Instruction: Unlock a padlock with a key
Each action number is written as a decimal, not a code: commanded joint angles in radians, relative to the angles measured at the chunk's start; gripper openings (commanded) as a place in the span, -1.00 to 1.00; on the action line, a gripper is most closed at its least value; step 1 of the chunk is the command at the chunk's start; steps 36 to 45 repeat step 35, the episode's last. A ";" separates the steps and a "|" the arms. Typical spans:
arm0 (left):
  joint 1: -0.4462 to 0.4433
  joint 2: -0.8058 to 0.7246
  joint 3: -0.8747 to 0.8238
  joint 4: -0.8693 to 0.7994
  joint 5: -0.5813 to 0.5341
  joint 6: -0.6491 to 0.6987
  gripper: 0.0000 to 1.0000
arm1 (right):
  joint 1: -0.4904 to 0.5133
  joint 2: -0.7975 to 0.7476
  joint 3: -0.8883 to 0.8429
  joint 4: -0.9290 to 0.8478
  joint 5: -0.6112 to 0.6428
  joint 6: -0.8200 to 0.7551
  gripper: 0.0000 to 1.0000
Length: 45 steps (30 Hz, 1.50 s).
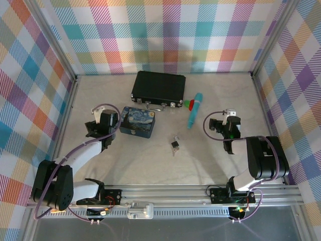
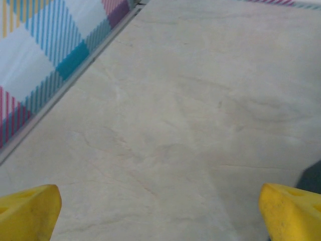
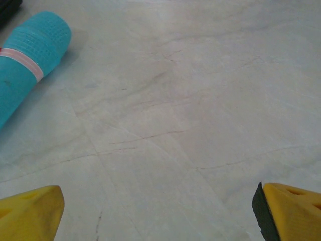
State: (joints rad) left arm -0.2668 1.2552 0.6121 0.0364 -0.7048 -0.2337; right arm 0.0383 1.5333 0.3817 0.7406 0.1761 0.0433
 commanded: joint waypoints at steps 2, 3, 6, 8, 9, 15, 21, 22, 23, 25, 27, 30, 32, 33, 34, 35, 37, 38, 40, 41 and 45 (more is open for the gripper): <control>0.037 0.075 -0.046 0.186 -0.076 0.077 0.99 | -0.004 0.004 0.004 0.144 0.004 0.011 0.98; 0.043 0.095 -0.052 0.211 -0.069 0.081 1.00 | -0.004 -0.004 0.006 0.122 0.003 0.011 0.98; 0.056 0.164 -0.085 0.351 -0.029 0.125 0.99 | -0.003 -0.003 0.008 0.122 0.001 0.012 0.98; 0.065 0.188 -0.081 0.399 0.030 0.158 0.99 | -0.004 -0.002 0.009 0.120 -0.005 0.008 0.98; 0.067 0.194 -0.091 0.443 0.062 0.177 1.00 | -0.003 -0.001 0.011 0.121 -0.010 0.005 0.98; 0.098 0.282 -0.206 0.824 0.253 0.266 1.00 | -0.004 -0.001 0.012 0.118 -0.016 0.003 0.98; 0.144 0.340 -0.233 0.911 0.372 0.247 1.00 | -0.003 -0.001 0.011 0.119 -0.017 0.003 0.98; 0.145 0.311 -0.218 0.831 0.376 0.233 1.00 | -0.003 -0.002 0.011 0.118 -0.016 0.003 0.98; 0.146 0.317 -0.222 0.861 0.368 0.233 0.99 | -0.004 -0.002 0.011 0.119 -0.016 0.004 0.98; 0.145 0.320 -0.220 0.853 0.366 0.233 0.99 | -0.003 -0.001 0.011 0.118 -0.016 0.004 0.98; 0.145 0.327 -0.222 0.874 0.365 0.236 0.99 | -0.003 -0.002 0.012 0.120 -0.017 0.003 0.98; 0.146 0.325 -0.219 0.866 0.365 0.234 0.99 | -0.004 -0.001 0.015 0.113 -0.017 0.004 0.98; 0.145 0.325 -0.218 0.865 0.364 0.234 0.99 | -0.004 -0.001 0.014 0.113 -0.017 0.004 0.98; 0.144 0.324 -0.218 0.861 0.366 0.233 0.99 | -0.004 -0.001 0.013 0.116 -0.015 0.003 0.98; 0.146 0.325 -0.219 0.864 0.365 0.233 0.99 | -0.003 -0.004 0.004 0.130 -0.014 0.002 0.98; 0.145 0.325 -0.218 0.863 0.366 0.233 0.99 | -0.003 -0.003 0.000 0.141 0.003 0.009 0.98; 0.145 0.325 -0.218 0.863 0.366 0.233 0.99 | -0.003 -0.003 0.000 0.141 0.003 0.009 0.98; 0.145 0.325 -0.218 0.863 0.366 0.233 0.99 | -0.003 -0.003 0.000 0.141 0.003 0.009 0.98; 0.145 0.325 -0.218 0.863 0.366 0.233 0.99 | -0.003 -0.003 0.000 0.141 0.003 0.009 0.98; 0.145 0.325 -0.218 0.863 0.366 0.233 0.99 | -0.003 -0.003 0.000 0.141 0.003 0.009 0.98; 0.145 0.325 -0.218 0.863 0.366 0.233 0.99 | -0.003 -0.003 0.000 0.141 0.003 0.009 0.98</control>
